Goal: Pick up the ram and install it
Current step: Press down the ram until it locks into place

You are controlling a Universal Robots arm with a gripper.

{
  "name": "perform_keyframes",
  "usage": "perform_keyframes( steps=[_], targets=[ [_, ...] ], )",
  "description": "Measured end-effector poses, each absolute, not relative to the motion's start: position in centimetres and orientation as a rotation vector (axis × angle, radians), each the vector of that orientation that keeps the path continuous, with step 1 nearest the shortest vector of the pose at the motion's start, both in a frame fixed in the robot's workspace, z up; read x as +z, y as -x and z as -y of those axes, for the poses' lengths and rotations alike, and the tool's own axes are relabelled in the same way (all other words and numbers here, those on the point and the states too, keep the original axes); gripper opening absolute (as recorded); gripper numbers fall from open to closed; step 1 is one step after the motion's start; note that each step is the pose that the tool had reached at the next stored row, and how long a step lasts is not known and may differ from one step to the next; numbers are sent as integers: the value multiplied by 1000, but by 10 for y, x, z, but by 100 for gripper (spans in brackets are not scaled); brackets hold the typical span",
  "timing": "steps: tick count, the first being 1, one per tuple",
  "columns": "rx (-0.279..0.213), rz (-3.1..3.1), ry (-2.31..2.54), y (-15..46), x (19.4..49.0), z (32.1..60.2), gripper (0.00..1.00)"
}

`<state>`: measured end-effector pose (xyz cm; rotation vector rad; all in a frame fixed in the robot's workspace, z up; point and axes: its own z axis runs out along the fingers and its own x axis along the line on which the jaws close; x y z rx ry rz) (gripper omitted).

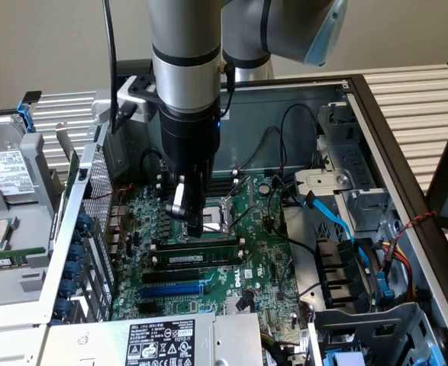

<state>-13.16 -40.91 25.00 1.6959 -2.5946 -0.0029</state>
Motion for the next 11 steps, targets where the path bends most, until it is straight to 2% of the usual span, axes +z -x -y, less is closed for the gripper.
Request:
perform_keyframes(
  steps=[11],
  targets=[
    [-11, 2824, -1283, 132, 250, 409, 11]
  ],
)
